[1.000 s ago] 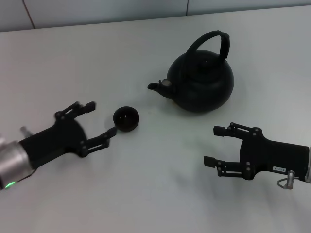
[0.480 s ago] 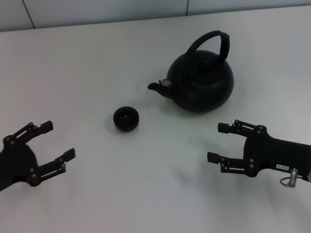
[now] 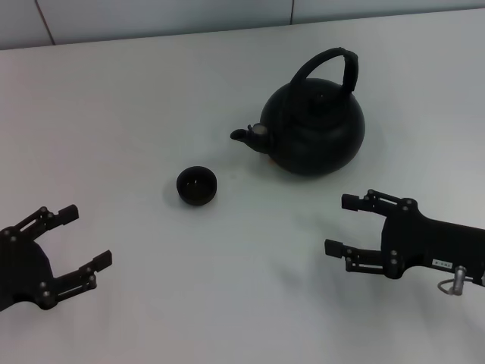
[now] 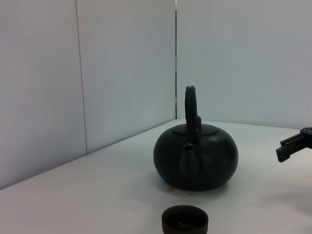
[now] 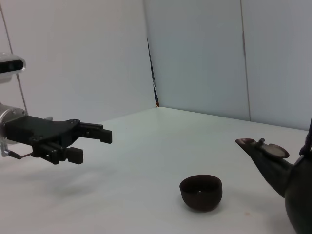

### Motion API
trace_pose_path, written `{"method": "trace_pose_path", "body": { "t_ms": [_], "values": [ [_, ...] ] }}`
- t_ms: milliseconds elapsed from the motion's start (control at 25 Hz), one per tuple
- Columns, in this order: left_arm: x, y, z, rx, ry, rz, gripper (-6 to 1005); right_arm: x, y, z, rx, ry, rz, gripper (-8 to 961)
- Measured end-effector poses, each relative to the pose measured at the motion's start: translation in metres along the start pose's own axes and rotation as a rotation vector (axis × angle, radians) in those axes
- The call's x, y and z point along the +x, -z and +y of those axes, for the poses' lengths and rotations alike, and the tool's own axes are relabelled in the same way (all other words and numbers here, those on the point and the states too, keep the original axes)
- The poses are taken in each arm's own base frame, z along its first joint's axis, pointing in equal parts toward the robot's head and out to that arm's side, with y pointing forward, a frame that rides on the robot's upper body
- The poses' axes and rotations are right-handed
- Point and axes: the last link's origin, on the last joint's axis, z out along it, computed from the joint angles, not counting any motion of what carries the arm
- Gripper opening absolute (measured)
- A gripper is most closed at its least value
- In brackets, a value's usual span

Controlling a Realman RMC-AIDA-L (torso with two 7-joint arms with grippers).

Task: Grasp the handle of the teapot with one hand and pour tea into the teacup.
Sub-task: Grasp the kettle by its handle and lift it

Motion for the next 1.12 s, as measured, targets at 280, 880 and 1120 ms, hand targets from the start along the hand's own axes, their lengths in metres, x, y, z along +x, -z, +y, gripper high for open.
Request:
{"method": "trace_pose_path", "body": {
  "t_ms": [280,880,1120],
  "values": [
    [-0.001,-0.001,0.001,-0.003,-0.002,-0.005,859,0.002,0.0,0.002,0.02,-0.011,-0.019,833],
    [-0.002,-0.004,0.002,-0.011,-0.005,-0.011,859,0.01,-0.008,0.019,0.609,0.068,-0.36,833],
    [-0.001,-0.004,0.001,-0.011,-0.007,-0.01,859,0.013,-0.011,0.014,0.718,0.038,-0.342,833]
  ]
}}
